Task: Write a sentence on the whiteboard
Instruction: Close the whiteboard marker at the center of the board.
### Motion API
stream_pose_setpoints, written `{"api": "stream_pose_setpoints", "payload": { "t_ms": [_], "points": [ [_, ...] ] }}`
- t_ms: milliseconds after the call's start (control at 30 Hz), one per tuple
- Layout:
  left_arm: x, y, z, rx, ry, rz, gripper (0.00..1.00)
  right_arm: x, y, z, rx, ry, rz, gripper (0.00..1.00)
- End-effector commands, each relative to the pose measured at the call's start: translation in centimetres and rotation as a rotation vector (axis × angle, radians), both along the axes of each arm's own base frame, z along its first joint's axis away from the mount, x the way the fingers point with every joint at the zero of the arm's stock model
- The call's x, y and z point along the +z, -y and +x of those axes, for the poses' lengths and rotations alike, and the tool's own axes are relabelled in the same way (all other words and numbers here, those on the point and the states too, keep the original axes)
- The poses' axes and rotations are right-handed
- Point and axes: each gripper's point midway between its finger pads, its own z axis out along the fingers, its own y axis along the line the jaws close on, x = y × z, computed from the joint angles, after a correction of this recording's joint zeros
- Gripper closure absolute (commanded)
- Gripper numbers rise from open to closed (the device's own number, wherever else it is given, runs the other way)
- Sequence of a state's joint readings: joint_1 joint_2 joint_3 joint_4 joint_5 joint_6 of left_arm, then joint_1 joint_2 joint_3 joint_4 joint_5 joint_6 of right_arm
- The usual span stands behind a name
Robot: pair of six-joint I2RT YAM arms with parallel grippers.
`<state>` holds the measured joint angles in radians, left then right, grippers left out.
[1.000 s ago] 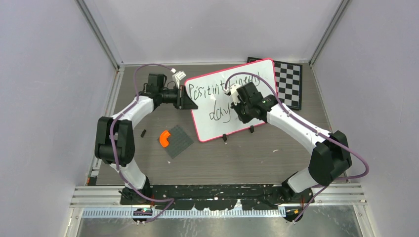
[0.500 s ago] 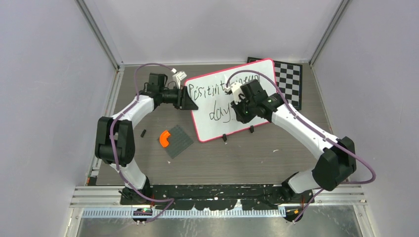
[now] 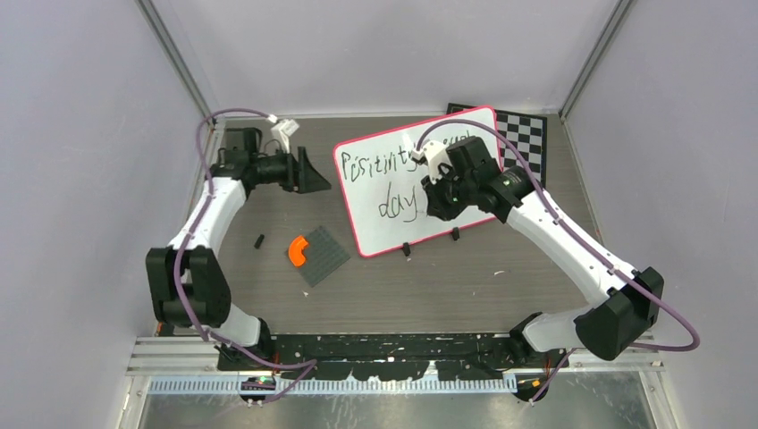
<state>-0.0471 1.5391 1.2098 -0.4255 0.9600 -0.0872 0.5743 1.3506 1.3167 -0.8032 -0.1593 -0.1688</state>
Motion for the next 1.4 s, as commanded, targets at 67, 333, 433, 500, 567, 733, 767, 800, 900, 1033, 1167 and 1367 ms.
{"api": "stream_pose_setpoints", "payload": {
  "t_ms": [67, 333, 433, 500, 567, 733, 767, 800, 900, 1033, 1167, 1367],
  "points": [
    [2.5, -7.4, -2.3, 0.128, 0.059, 0.083, 0.36, 4.5, 0.6, 0.8, -0.06, 0.088, 0.076, 1.0],
    [-3.5, -17.6, -7.8, 0.209, -0.049, 0.518, 0.36, 4.8, 0.2, 1.5, -0.1, 0.056, 0.137, 1.0],
    [-6.0, -19.9, -8.9, 0.214, -0.072, 0.655, 0.37, 4.7, -0.2, 1.4, -0.092, 0.044, 0.144, 1.0],
    [-7.3, -20.9, -8.8, 0.224, -0.068, 0.712, 0.38, 4.7, -0.2, 1.4, -0.092, 0.04, 0.147, 1.0],
    [-8.1, -21.5, -8.4, 0.244, -0.065, 0.729, 0.4, 4.7, -0.2, 1.3, -0.088, 0.037, 0.149, 1.0],
    [-10.2, -21.8, -6.8, 0.244, -0.065, 0.768, 0.43, 4.6, 0.0, 1.4, -0.099, 0.04, 0.142, 1.0],
    [-10.8, -22.1, -6.6, 0.249, -0.08, 0.789, 0.44, 4.5, 0.1, 1.5, -0.104, 0.043, 0.139, 1.0],
    [-11.2, -22.3, -6.3, 0.256, -0.087, 0.812, 0.45, 4.4, 0.2, 1.6, -0.11, 0.046, 0.137, 1.0],
    [-12.3, -22.6, -5.5, 0.272, -0.092, 0.843, 0.45, 4.3, 0.2, 1.7, -0.115, 0.041, 0.138, 1.0],
    [-14.3, -22.5, -5.0, 0.253, -0.109, 0.878, 0.46, 4.2, 0.2, 1.9, -0.118, 0.038, 0.134, 1.0],
    [-15.8, -22.3, -4.9, 0.239, -0.125, 0.882, 0.47, 4.1, 0.3, 2.2, -0.125, 0.038, 0.128, 1.0],
    [-18.5, -21.8, -4.7, 0.196, -0.133, 0.922, 0.51, 3.8, 0.2, 2.4, -0.127, 0.029, 0.119, 1.0]
  ]
}}
